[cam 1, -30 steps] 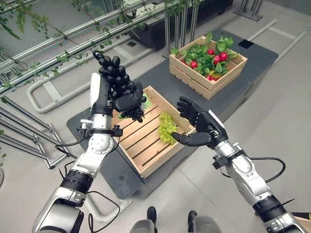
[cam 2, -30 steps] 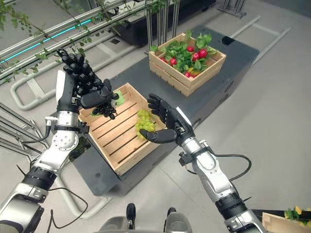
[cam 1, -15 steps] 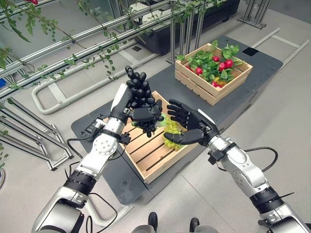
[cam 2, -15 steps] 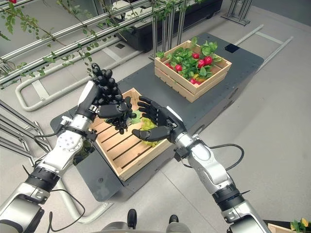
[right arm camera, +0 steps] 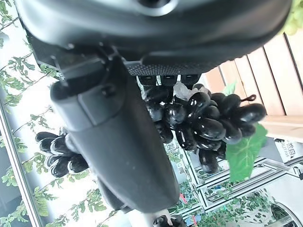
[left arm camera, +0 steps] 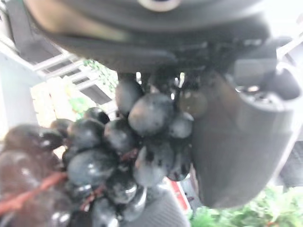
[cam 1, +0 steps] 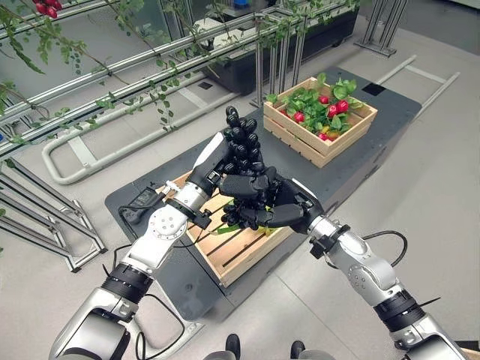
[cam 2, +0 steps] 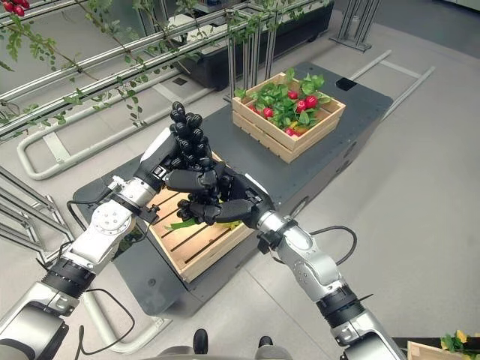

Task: Pick up the fruits from the basket on one side to the basket on the other side

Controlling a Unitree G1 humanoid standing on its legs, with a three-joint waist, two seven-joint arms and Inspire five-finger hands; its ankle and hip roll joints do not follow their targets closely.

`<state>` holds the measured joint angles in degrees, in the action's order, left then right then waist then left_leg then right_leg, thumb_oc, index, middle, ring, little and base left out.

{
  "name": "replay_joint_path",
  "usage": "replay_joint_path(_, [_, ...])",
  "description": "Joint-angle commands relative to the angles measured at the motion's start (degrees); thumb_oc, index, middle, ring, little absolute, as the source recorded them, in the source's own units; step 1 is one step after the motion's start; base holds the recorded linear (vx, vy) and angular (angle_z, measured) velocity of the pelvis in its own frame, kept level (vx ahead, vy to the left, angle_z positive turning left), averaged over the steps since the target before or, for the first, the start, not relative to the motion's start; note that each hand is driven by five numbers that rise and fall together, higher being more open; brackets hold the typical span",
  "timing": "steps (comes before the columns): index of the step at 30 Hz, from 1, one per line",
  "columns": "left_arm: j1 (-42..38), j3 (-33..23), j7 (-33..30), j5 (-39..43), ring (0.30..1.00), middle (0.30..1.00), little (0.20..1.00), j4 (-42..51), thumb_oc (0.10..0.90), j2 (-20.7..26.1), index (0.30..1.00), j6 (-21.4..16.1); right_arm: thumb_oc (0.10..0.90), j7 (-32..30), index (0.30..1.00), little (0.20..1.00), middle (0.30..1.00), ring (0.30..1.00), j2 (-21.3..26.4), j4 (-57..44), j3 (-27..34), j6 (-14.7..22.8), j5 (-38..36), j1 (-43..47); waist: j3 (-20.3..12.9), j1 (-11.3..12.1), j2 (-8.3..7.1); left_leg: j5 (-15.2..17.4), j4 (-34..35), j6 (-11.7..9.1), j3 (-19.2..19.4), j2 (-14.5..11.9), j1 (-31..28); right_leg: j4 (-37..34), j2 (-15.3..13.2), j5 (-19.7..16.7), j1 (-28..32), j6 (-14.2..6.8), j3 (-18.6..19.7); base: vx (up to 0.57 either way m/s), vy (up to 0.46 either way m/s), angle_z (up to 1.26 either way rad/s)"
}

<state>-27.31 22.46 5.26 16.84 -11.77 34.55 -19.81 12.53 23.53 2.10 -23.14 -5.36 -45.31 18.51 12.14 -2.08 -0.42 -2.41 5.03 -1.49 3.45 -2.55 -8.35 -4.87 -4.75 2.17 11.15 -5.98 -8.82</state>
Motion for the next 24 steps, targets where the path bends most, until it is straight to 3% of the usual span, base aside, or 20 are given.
replay_joint_path(1, [-12.4, 1.8, 0.9, 7.1, 0.3, 0.3, 0.3, 1.0, 0.4, -2.6, 0.3, -9.4, 0.8, 3.4, 0.9, 0.9, 0.9, 0.9, -4.5, -0.9, -3.0, 2.2, -4.9, 5.7, -9.9, 0.5, 0.43, 2.9, 0.0, -0.7, 0.8, 0.8, 0.1, -0.1, -1.6, -4.7, -2.9, 0.4, 1.1, 0.01, 0.001, -0.07])
replay_joint_path(13, [-12.5, 3.5, 5.4, 9.1, 0.3, 0.3, 0.3, 1.7, 0.4, -5.2, 0.3, -7.0, 0.8, 1.6, 0.9, 0.9, 0.9, 0.9, -6.6, -1.3, -3.5, 3.3, -5.6, 8.0, -10.2, 0.5, 0.26, 3.3, 0.0, -0.6, 1.0, 0.6, -0.6, -0.1, -1.6, -4.6, -2.7, 0.4, 1.5, 0.0, 0.0, -0.01])
replay_joint_path(14, [-12.5, 3.7, 6.0, 9.1, 0.3, 0.3, 0.3, 1.6, 0.4, -5.6, 0.3, -6.9, 0.4, 1.5, 0.3, 0.3, 0.3, 0.3, -7.0, -1.1, -3.4, 4.1, -5.7, 8.3, -10.3, 0.5, 0.23, 3.4, 0.0, -0.5, 0.9, 0.6, -0.5, -0.1, -1.6, -4.5, -2.7, 0.4, 1.6, 0.0, 0.0, 0.0])
replay_joint_path(23, [-12.2, 3.8, 5.6, 9.0, 0.3, 0.3, 0.3, 2.0, 0.4, -6.6, 0.3, -5.7, 0.4, -0.2, 0.3, 0.3, 0.3, 0.3, -8.5, 0.2, -3.0, 6.4, -5.6, 8.9, -10.6, 0.9, 0.05, 3.5, 0.0, -0.4, 0.9, 0.6, -0.7, -0.1, -1.9, -4.6, -2.6, 0.2, 1.5, 0.0, 0.0, 0.0])
replay_joint_path(24, [-11.8, 3.3, 4.1, 8.9, 0.665, 0.665, 0.665, 1.9, 0.643, -6.6, 0.665, -5.0, 0.4, -0.4, 0.3, 0.3, 0.3, 0.3, -8.3, 0.2, -2.6, 6.5, -5.7, 8.6, -10.6, 0.9, 0.03, 3.6, 0.0, -0.4, 0.9, 0.6, -0.7, -0.1, -1.9, -4.7, -2.7, 0.2, 1.5, 0.0, 0.0, 0.0])
